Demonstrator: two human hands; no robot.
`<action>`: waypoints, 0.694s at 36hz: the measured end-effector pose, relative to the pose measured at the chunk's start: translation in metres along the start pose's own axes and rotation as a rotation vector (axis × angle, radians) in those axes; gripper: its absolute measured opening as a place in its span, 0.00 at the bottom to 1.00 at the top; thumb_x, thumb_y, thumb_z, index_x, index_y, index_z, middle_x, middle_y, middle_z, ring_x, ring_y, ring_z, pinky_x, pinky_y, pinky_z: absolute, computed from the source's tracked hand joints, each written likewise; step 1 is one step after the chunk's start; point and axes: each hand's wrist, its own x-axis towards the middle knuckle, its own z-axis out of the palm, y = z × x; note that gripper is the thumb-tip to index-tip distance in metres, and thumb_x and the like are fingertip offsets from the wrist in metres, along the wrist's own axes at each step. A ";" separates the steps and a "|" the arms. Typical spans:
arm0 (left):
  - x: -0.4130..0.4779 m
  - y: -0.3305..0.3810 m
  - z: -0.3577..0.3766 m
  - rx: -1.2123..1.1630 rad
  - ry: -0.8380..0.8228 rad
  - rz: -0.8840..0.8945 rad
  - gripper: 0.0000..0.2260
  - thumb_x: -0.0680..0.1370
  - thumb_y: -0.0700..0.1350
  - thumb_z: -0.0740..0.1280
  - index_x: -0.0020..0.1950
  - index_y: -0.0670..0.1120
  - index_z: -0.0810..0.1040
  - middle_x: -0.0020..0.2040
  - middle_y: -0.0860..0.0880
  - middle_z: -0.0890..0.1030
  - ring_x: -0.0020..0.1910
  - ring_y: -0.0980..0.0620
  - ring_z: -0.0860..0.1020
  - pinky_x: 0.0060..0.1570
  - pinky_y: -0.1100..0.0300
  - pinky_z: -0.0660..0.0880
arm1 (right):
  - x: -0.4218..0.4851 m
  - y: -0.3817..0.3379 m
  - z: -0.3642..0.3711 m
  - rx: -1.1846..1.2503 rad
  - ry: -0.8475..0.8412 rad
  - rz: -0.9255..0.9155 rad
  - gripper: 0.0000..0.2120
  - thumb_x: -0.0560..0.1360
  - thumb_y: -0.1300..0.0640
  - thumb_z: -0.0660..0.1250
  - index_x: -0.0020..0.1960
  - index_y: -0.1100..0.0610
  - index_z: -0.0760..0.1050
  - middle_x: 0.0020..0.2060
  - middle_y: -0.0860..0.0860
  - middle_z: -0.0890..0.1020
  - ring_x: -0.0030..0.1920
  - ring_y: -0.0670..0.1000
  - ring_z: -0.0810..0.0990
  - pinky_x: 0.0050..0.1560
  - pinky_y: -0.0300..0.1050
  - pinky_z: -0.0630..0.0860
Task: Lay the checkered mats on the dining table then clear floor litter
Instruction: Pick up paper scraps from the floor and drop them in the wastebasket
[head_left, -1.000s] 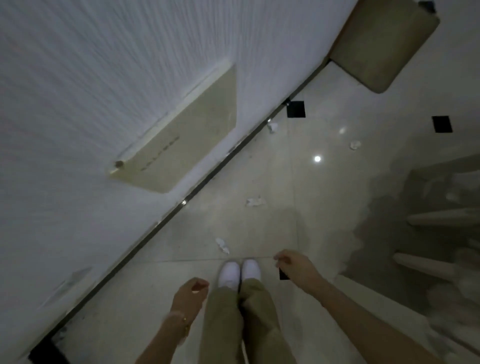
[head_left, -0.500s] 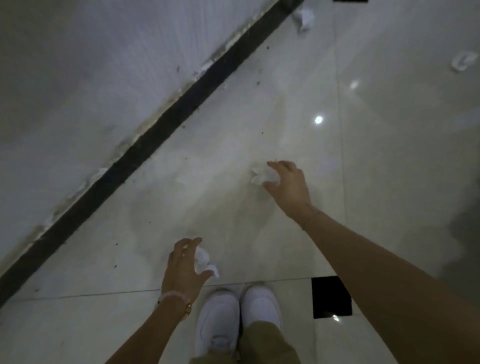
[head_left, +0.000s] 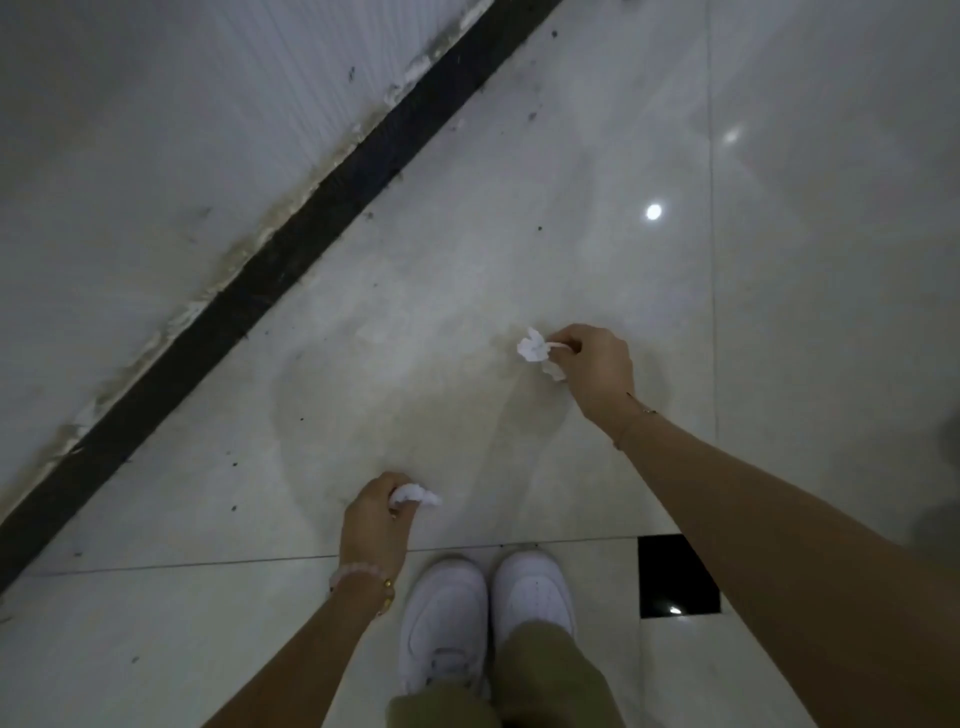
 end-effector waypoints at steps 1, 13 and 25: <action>-0.004 0.005 -0.005 -0.068 0.007 -0.034 0.13 0.76 0.37 0.67 0.35 0.53 0.76 0.34 0.60 0.80 0.37 0.64 0.78 0.38 0.80 0.69 | -0.006 -0.002 -0.006 0.022 -0.002 0.020 0.06 0.73 0.61 0.68 0.47 0.60 0.82 0.43 0.56 0.85 0.42 0.52 0.80 0.49 0.49 0.79; -0.134 0.172 -0.136 -0.189 -0.150 -0.108 0.11 0.80 0.38 0.60 0.37 0.43 0.71 0.36 0.48 0.76 0.34 0.53 0.74 0.27 0.76 0.70 | -0.161 -0.101 -0.190 0.158 0.011 0.114 0.06 0.75 0.61 0.66 0.49 0.61 0.81 0.38 0.53 0.80 0.39 0.52 0.77 0.45 0.46 0.77; -0.343 0.390 -0.310 -0.165 -0.155 0.148 0.09 0.81 0.43 0.59 0.50 0.40 0.76 0.38 0.47 0.78 0.37 0.51 0.76 0.38 0.61 0.72 | -0.376 -0.235 -0.414 0.464 0.107 0.178 0.06 0.74 0.61 0.66 0.41 0.60 0.81 0.32 0.49 0.78 0.35 0.47 0.73 0.27 0.25 0.65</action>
